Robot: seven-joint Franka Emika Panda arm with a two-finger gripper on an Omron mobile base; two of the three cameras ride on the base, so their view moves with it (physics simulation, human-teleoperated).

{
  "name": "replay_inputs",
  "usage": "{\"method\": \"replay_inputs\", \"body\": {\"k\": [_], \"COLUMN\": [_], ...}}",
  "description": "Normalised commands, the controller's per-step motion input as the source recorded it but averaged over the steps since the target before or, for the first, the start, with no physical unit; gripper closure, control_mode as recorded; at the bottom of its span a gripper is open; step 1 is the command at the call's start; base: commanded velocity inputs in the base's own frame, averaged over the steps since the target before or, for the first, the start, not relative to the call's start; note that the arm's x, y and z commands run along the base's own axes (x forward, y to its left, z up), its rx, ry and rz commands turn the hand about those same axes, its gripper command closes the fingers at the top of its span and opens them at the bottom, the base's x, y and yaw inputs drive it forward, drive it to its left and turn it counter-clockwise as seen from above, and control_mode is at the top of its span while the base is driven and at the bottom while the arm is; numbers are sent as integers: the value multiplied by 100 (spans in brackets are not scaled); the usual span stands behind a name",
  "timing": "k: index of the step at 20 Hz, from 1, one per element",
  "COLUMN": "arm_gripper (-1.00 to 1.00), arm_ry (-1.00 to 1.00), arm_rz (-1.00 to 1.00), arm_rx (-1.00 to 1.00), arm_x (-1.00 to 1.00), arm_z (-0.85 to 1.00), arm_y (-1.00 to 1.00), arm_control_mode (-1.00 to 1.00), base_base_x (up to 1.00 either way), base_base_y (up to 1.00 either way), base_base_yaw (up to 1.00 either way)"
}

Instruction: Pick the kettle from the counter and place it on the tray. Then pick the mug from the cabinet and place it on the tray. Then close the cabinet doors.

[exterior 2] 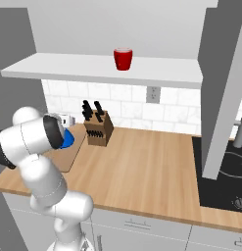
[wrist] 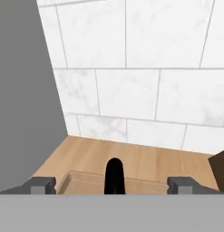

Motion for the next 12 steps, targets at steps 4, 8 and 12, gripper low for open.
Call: {"method": "replay_inputs", "body": {"k": [4, 8, 12], "arm_gripper": [-100, -100, -100], "arm_ry": [22, 23, -1], "arm_rz": [-10, -14, -6], "arm_rx": [0, 0, 0], "arm_x": [-27, -54, -76], "arm_z": [55, 41, 36], "arm_y": [-8, -17, -25], "arm_control_mode": [-100, -100, -100], "base_base_x": [0, 0, 0], "base_base_y": [0, 0, 0], "base_base_yaw": [0, 0, 0]}}
